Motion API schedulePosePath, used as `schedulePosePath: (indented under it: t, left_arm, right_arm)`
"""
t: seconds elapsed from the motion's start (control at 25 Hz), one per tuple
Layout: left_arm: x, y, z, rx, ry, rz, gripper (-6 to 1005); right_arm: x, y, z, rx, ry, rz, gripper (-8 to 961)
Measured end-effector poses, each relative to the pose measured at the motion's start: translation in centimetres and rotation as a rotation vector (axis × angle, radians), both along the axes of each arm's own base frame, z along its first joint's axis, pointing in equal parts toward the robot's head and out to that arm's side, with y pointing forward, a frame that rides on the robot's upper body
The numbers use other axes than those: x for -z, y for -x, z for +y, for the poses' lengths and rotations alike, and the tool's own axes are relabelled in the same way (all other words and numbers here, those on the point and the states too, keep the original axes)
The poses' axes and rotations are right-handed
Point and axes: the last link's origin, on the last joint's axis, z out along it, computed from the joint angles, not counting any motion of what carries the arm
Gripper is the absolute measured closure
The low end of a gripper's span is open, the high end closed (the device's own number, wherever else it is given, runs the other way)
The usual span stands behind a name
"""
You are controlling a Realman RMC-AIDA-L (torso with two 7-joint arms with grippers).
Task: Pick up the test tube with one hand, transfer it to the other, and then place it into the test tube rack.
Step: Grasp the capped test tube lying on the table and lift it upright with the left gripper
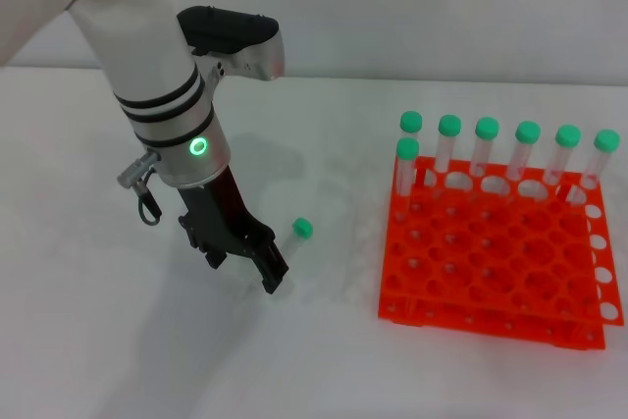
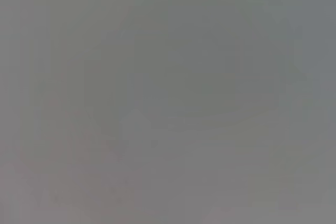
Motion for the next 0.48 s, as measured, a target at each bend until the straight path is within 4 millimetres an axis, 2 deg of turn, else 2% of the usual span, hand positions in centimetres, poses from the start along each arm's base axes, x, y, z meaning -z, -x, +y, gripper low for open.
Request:
schedulePosePath:
  t: [0.4, 0.48]
  left_arm:
    - [1.1, 0.68, -0.12, 0.014, -0.011, -0.001, 164]
    - [1.04, 0.89, -0.1, 0.016, -0.013, 0.007, 215]
  right_arm:
    - [0.05, -0.08, -0.09, 0.003, 0.001, 0.001, 125]
    - [0.04, -0.1, -0.12, 0.003, 0.001, 0.001, 126]
